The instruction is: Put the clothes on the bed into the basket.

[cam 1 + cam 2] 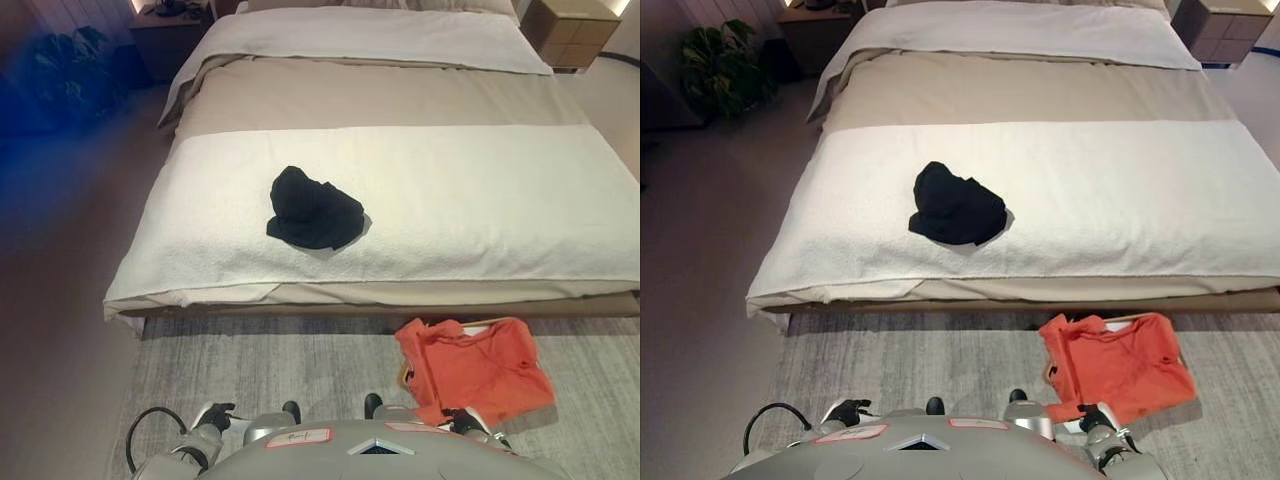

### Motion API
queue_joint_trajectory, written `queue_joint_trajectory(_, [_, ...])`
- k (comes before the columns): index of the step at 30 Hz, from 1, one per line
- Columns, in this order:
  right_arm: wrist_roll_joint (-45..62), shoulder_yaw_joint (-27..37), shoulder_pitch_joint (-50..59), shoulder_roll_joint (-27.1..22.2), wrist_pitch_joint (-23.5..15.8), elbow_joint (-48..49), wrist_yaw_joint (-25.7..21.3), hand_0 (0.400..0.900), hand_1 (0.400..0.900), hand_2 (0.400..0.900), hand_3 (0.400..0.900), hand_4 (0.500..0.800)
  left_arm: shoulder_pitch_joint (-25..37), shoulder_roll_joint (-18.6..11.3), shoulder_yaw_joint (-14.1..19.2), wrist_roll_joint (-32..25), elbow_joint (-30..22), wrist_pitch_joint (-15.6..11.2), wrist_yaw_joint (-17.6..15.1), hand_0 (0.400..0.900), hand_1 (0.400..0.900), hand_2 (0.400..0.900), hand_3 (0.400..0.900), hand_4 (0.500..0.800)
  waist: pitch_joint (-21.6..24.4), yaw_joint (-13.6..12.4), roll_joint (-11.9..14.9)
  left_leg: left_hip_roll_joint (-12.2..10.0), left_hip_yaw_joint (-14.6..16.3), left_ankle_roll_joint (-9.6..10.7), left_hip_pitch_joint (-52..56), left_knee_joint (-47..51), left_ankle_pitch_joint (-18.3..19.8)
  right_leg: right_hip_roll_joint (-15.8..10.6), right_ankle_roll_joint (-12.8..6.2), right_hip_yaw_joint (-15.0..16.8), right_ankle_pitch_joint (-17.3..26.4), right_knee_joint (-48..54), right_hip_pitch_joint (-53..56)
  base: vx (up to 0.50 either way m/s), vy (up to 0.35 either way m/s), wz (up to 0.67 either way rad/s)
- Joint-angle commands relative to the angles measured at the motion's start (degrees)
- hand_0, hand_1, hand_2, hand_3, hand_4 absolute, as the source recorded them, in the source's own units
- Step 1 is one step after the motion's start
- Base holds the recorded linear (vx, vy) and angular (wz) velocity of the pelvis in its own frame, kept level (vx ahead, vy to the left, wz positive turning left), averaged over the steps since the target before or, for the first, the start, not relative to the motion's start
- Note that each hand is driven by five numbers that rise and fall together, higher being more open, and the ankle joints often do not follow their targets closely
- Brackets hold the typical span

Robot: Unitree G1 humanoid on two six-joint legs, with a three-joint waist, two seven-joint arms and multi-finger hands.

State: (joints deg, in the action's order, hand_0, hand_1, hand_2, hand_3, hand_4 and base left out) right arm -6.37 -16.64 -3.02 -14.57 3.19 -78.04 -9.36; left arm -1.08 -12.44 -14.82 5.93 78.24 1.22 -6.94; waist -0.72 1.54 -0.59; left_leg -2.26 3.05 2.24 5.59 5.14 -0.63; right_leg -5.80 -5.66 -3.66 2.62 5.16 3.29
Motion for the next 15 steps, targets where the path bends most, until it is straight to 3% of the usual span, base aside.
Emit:
queue_joint_trajectory(1, [1.1,-1.4,3.5,-2.6,0.2,-1.8,-0.4,0.9,0.9,0.9,0.9,0.8,4.2,-0.9,-0.4,1.4,2.2,-0.1,-0.5,0.9,0.9,0.9,0.9,0.8,-1.4,0.7,0.9,0.6,-2.1,0.7,0.5,-0.1,3.0,-0.6,-1.33,-0.8,0.9,-0.2,-2.1,0.03,-0.039,-0.02])
queue_joint_trajectory(10, [1.3,-0.9,4.5,-3.4,0.1,-2.4,-0.5,0.9,0.9,0.9,0.9,0.8,4.7,-1.6,0.3,0.1,1.9,-0.2,-0.7,0.9,0.9,0.9,0.9,0.8,-2.4,1.0,0.6,-1.2,-2.3,1.6,-0.1,-1.4,2.8,1.0,0.09,-0.7,-0.7,-1.1,-2.3,0.04,-0.085,0.04])
queue_joint_trajectory(12, [1.6,-0.6,3.9,-3.3,-0.2,-2.9,-0.2,0.9,0.9,0.9,0.9,0.8,4.2,-2.4,3.7,-4.0,2.3,-0.1,-1.6,0.9,0.9,0.9,0.9,0.8,-3.1,0.9,1.4,-2.4,-2.5,2.3,-2.3,-7.6,3.9,2.6,1.74,-0.1,-2.9,-3.2,-2.6,0.05,-0.219,0.1])
queue_joint_trajectory(13, [1.8,-0.2,3.7,-3.6,-0.3,-3.1,-0.1,0.9,0.9,0.9,0.9,0.8,3.7,-3.0,5.7,-5.8,2.9,0.0,-1.6,0.9,0.9,0.9,0.9,0.8,-3.8,0.6,1.7,-2.7,-2.9,2.8,-4.1,-12.8,2.3,3.4,2.61,0.4,-3.4,-3.8,-2.3,0.03,-0.245,0.08])
queue_joint_trajectory(15, [2.2,0.4,3.2,-4.5,-0.4,-3.0,0.0,0.9,0.9,0.9,0.9,0.8,3.1,-3.3,6.5,-6.3,3.1,-0.1,-0.9,0.9,0.9,0.9,0.9,0.8,-5.7,-0.2,2.6,-2.9,-4.7,2.8,-9.8,-24.5,-3.6,4.5,4.19,0.7,-4.0,-4.4,-0.9,-0.01,-0.273,0.08])
